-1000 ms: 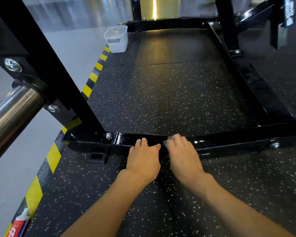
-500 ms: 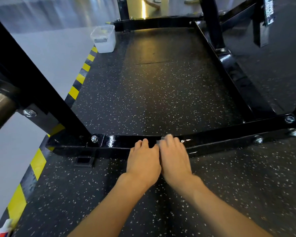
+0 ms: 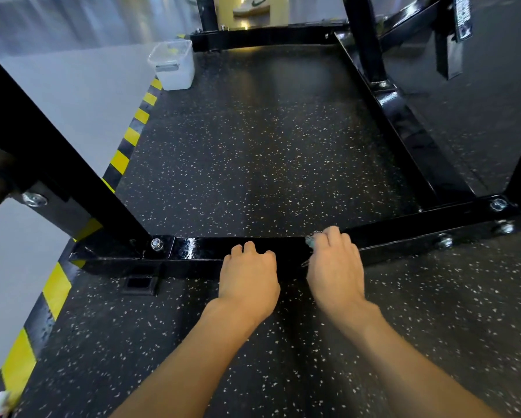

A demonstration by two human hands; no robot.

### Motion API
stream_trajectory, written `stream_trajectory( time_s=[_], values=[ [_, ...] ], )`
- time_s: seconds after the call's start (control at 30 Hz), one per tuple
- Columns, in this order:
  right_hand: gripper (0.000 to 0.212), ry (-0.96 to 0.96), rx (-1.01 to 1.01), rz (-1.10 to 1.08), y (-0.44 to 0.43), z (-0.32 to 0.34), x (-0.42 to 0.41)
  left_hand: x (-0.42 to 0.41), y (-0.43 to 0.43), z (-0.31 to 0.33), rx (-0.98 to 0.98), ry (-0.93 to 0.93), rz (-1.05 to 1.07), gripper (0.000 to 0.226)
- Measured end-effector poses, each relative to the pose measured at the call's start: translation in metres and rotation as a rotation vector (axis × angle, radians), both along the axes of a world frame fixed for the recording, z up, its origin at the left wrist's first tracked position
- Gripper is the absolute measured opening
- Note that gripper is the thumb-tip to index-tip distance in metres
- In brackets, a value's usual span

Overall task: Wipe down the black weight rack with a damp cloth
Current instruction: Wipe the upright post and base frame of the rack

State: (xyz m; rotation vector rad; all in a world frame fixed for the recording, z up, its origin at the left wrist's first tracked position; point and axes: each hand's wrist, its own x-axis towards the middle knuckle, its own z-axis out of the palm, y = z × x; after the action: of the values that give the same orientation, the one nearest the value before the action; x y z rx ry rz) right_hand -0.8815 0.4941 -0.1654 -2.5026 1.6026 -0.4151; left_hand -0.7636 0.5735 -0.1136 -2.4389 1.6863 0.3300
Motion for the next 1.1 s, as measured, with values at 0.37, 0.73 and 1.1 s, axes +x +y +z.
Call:
stream_trajectory(
  time_s=[0.37, 0.73, 1.1],
  values=[
    [0.026, 0.006, 0.006, 0.046, 0.0, -0.001, 0.007, 0.001, 0.003, -0.004, 0.052, 0.036, 0.0, 0.046],
    [0.018, -0.365, 0.395, -0.083, -0.021, 0.031, -0.022, 0.009, 0.015, 0.003, -0.151, 0.525, 0.194, 0.05],
    [0.032, -1.273, 1.421, -0.019, 0.032, 0.088, -0.032, -0.015, 0.013, 0.038, -0.278, 1.619, 0.602, 0.027]
  ],
)
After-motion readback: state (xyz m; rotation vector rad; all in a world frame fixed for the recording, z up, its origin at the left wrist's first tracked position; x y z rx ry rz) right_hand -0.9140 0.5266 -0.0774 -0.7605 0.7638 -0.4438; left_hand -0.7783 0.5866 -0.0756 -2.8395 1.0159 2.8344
